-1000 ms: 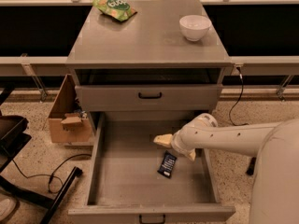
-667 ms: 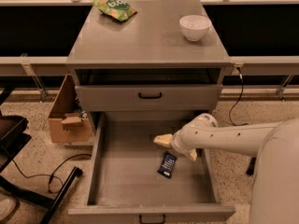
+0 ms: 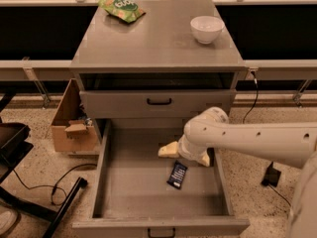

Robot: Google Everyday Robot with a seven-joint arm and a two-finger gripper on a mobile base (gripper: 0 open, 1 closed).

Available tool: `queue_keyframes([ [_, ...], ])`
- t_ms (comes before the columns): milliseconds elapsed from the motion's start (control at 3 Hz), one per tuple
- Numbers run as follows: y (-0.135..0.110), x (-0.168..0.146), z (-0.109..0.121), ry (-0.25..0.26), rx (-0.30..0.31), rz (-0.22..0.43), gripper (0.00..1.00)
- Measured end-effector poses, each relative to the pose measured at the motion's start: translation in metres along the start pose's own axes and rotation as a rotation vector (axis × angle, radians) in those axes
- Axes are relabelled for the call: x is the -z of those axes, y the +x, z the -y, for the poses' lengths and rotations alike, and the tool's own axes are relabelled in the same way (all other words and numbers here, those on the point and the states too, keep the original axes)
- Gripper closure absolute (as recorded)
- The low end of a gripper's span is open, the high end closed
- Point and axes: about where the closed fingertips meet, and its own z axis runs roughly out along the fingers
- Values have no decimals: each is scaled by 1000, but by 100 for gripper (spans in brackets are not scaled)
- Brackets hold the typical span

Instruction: Pick rxbar blueberry from middle drawer and place on counter

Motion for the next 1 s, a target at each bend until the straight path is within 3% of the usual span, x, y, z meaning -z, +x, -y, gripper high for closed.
queue_keyframes([
  [333, 2, 69, -25, 56, 182, -33, 0],
  [667, -3, 180, -18, 123, 264, -39, 0],
  [1000, -6, 246, 6, 158, 242, -22, 0],
])
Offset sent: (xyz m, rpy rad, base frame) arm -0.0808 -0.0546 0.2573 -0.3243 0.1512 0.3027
